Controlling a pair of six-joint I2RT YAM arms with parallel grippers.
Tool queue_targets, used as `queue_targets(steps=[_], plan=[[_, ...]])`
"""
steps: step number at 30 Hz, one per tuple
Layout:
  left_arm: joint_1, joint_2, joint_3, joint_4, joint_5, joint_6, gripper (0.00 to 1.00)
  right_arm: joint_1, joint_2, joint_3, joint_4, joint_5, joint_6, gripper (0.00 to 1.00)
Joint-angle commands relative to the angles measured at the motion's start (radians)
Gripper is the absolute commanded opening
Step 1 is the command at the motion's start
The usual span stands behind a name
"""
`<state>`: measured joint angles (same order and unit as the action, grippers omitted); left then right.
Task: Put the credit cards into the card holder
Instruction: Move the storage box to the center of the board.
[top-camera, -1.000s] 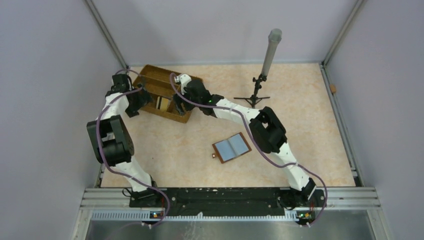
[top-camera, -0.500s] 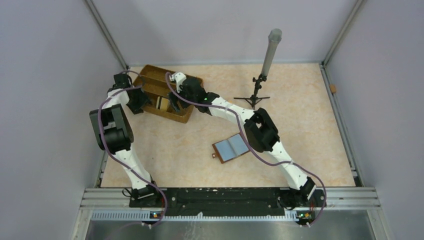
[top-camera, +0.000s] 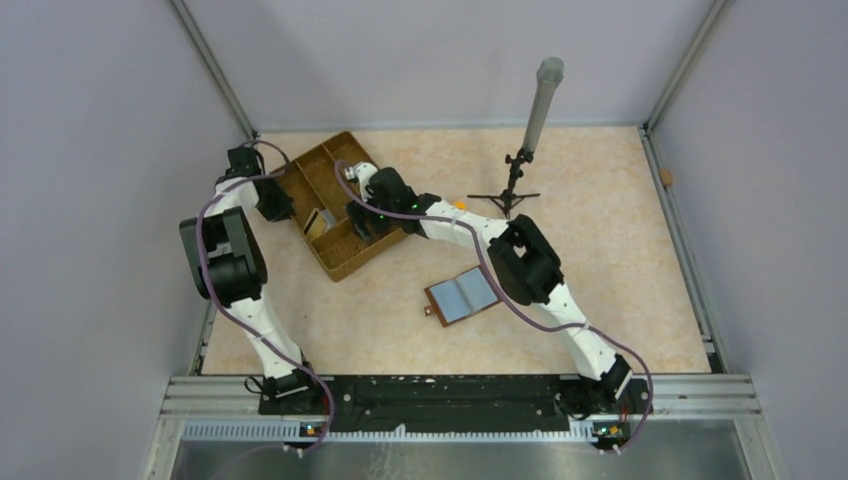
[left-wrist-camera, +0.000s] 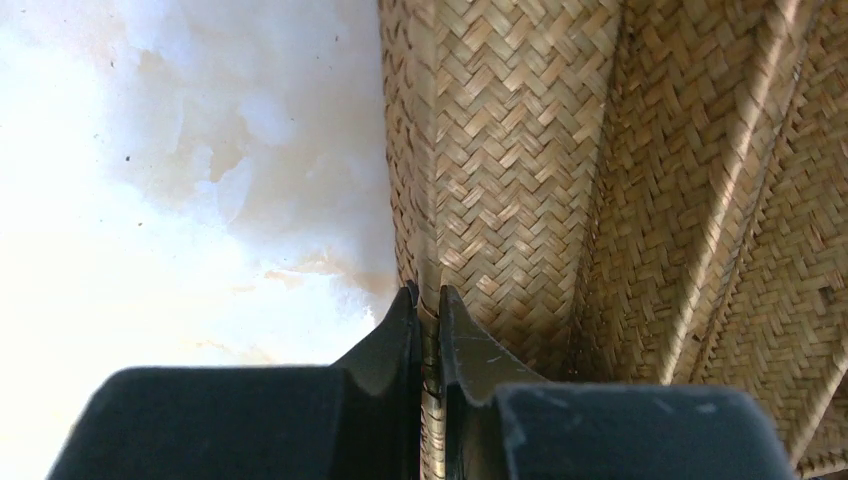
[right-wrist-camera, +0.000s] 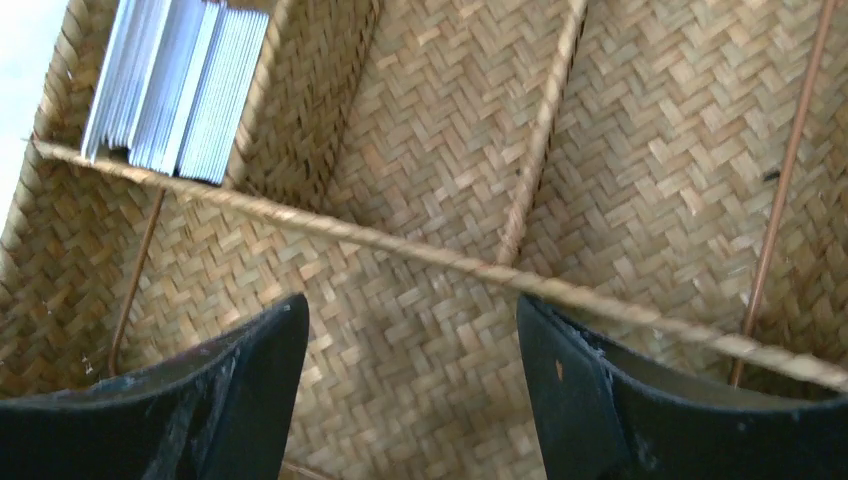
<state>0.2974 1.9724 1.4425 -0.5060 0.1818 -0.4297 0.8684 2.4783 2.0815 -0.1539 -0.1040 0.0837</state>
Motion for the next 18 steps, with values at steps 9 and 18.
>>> queue_targets(steps=[9,18], plan=[[-0.089,-0.098,-0.078,-0.060,-0.036,0.018,0.04,0.016,-0.316,-0.210,-0.001,0.056,0.099,0.74],[-0.157,-0.210,-0.248,0.046,-0.005,-0.162,0.00,0.044,-0.364,-0.250,-0.042,0.135,0.210,0.73]])
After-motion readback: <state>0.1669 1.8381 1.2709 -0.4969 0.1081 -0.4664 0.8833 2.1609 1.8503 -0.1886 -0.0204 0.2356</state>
